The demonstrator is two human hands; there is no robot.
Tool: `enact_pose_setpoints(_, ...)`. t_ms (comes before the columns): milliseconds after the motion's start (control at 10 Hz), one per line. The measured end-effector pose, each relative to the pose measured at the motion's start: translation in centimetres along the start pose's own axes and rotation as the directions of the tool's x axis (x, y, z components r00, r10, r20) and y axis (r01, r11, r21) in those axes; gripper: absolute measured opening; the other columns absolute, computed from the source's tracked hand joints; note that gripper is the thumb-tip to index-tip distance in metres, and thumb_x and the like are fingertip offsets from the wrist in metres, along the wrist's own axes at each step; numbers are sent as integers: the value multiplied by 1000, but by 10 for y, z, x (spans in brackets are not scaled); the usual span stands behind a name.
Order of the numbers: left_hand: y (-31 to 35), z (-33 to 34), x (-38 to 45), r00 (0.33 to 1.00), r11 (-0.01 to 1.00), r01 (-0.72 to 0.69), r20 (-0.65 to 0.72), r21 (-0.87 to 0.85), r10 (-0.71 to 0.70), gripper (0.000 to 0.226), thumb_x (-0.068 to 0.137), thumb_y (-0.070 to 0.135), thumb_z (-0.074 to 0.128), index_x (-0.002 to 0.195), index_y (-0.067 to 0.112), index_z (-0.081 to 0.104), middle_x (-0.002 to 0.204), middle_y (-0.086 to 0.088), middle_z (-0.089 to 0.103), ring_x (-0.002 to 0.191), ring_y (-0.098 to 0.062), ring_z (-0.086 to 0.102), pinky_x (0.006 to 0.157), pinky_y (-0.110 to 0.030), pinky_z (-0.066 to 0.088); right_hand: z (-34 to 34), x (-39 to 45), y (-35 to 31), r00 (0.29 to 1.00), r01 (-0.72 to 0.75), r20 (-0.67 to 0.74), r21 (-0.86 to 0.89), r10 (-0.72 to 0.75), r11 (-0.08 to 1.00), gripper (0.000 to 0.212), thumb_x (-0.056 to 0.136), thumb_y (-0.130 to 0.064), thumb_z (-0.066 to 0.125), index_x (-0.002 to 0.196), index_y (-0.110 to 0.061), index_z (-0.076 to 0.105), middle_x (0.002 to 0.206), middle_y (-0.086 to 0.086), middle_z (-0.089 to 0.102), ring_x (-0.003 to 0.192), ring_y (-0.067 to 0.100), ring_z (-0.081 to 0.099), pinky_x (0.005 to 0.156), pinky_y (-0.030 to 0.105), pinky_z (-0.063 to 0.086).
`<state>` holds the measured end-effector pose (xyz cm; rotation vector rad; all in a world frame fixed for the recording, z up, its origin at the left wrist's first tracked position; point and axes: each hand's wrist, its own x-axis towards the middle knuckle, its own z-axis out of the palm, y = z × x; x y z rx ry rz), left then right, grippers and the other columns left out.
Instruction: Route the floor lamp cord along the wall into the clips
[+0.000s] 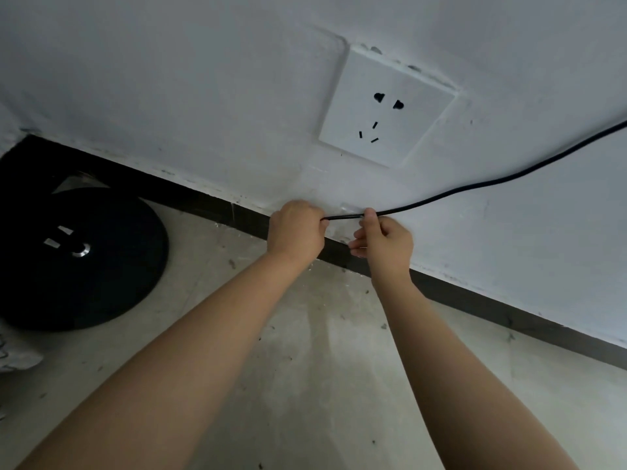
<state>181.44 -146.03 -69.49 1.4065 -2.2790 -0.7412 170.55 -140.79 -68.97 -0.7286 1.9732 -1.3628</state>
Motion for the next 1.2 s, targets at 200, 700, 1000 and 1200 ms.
enact_pose_setpoints(200,-1,-5,3,990,998,-15,-142,54,23,14,87,13,54,90,5,65,92,-14,68,94,-32,54,82,-38,36,2,-2,7,1000,-26,-4,93,26,995,30,92,-21,46,64,-17,55,58,4,56,35,0,55,37,12,49)
enact_pose_setpoints(700,-12,-20,-14,964,991,-131,-228,29,134,15,76,-8,59,90,-5,66,90,-27,65,89,-42,57,76,-44,45,-4,6,-10,992,-126,42,155,121,980,31,89,-27,51,60,-15,58,56,4,57,36,4,55,38,13,50)
enact_pose_setpoints(1000,-19,-20,-28,978,989,-145,-150,-10,142,15,77,-10,58,89,-5,66,91,-27,65,90,-42,57,77,-45,46,-8,4,-7,975,-197,-45,288,219,937,27,89,-16,52,62,-13,54,61,6,56,48,15,57,38,15,51)
enact_pose_setpoints(1200,-13,-21,-23,982,995,-74,-177,-63,62,18,80,-8,54,93,-3,65,98,-26,64,95,-40,55,82,-45,45,-27,5,-2,972,-234,75,211,222,949,25,87,-24,55,64,-14,56,60,5,56,41,9,58,40,15,52)
